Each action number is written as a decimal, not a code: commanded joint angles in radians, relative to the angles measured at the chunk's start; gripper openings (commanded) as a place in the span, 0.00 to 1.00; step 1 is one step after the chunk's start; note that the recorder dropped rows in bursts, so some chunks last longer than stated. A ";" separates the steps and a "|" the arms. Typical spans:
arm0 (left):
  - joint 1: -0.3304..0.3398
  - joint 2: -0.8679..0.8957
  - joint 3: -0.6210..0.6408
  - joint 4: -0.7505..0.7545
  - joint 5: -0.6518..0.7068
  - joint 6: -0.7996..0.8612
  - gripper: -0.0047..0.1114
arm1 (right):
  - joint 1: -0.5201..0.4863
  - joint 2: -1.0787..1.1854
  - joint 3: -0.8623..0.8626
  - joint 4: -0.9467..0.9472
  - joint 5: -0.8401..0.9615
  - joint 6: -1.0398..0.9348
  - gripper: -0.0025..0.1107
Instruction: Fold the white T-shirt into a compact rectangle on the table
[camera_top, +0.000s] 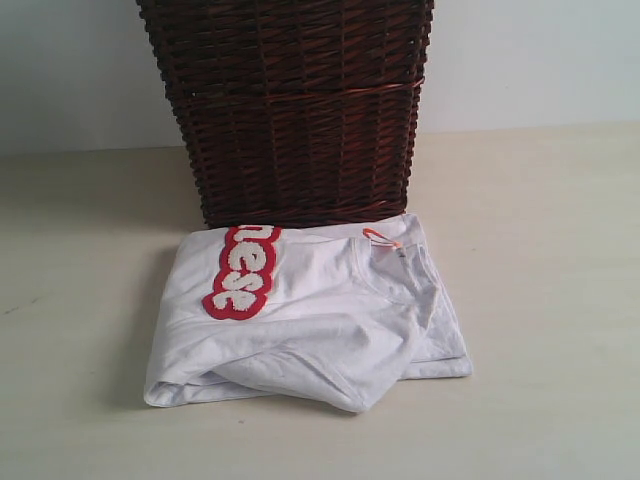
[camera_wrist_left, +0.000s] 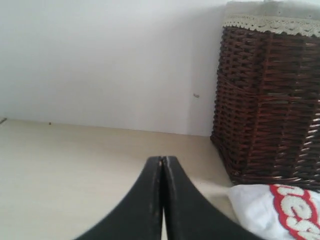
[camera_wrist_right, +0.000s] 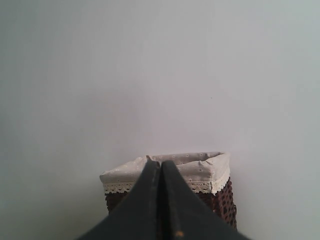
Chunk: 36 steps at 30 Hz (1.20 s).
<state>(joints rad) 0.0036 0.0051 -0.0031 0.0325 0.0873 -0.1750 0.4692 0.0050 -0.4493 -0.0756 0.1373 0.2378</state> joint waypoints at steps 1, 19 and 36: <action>0.023 -0.005 0.003 -0.021 0.116 0.068 0.04 | -0.004 -0.005 0.003 -0.001 -0.001 -0.005 0.02; 0.067 -0.005 0.003 -0.044 0.270 0.068 0.04 | -0.004 -0.005 0.003 -0.001 -0.001 -0.005 0.02; 0.067 -0.005 0.003 -0.044 0.270 0.068 0.04 | -0.004 -0.005 0.003 -0.005 -0.001 -0.008 0.02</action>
<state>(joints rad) 0.0682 0.0051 0.0007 0.0000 0.3657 -0.1093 0.4692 0.0050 -0.4493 -0.0756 0.1373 0.2378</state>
